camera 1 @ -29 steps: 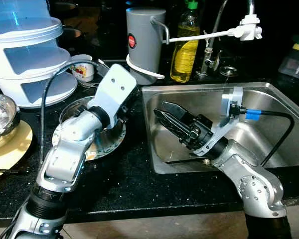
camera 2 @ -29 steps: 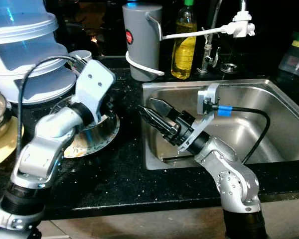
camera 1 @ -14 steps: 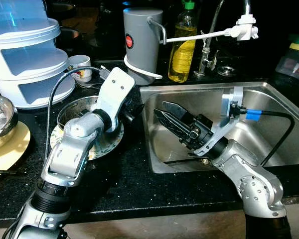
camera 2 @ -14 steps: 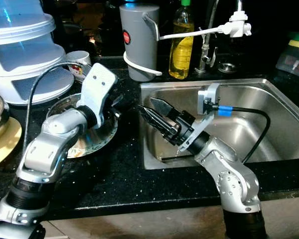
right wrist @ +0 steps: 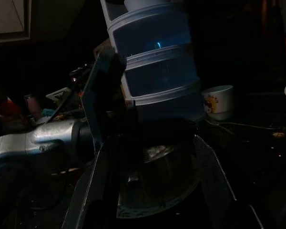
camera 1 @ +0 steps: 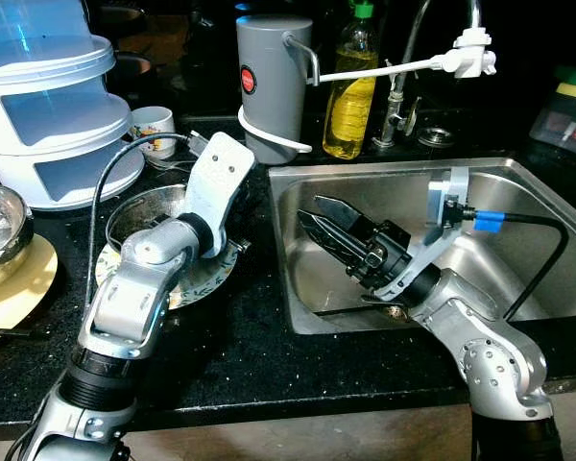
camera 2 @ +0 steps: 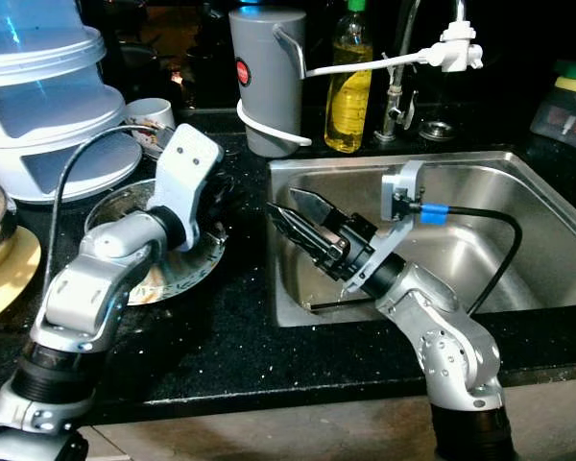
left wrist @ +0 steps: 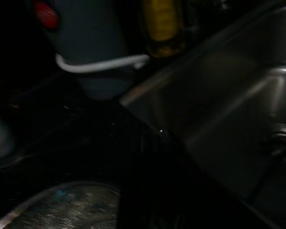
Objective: Kitchen organization
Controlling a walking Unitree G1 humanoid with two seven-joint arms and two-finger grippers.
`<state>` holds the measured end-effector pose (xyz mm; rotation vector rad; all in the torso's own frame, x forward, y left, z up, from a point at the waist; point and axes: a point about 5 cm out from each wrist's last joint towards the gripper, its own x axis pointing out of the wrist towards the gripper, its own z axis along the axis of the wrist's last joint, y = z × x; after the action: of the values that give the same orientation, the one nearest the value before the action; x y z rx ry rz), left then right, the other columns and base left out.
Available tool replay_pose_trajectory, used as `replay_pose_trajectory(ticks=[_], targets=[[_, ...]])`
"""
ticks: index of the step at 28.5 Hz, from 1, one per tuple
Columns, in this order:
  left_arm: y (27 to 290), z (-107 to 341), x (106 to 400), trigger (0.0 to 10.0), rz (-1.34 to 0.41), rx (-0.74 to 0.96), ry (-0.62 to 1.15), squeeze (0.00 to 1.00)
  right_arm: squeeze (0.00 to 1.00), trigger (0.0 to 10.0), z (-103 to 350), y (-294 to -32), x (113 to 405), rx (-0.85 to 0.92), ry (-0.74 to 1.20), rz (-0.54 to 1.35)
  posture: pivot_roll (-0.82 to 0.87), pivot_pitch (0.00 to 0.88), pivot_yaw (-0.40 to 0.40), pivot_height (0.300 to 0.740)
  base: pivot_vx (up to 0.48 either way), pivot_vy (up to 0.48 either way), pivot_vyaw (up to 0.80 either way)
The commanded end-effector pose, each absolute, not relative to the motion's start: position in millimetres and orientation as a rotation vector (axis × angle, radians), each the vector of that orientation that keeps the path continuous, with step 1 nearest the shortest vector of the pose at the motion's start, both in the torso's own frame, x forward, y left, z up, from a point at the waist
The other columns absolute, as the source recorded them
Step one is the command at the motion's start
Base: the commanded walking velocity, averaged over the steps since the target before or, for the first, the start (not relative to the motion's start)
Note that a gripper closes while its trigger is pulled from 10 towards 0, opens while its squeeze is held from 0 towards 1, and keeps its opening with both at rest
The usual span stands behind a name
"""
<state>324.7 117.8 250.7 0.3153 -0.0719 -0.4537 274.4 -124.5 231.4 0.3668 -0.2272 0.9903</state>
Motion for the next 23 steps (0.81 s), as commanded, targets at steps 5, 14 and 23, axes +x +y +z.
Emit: replay_pose_trajectory(ticks=[5, 14, 23], targets=[[122, 247, 325, 0.0, -0.439, 0.292, -0.031, 0.00, 0.00, 10.0, 234, -125, 272, 0.355, -0.234, 1.016, -0.08, 0.000, -0.038, 0.740, 0.000, 0.000, 0.00], [124, 284, 323, 0.0, -0.402, 0.283, -0.180, 0.00, 0.00, 10.0, 234, -124, 271, 0.370, -0.234, 1.027, -0.08, 0.000, -0.039, 0.740, 0.000, 0.000, 0.00], [125, 355, 306, 0.0, -0.370, 0.287, -0.483, 0.00, 0.00, 10.0, 237, -128, 279, 0.422, -0.255, 0.949, -0.07, 0.000, -0.040, 0.740, 0.000, 0.000, 0.00]])
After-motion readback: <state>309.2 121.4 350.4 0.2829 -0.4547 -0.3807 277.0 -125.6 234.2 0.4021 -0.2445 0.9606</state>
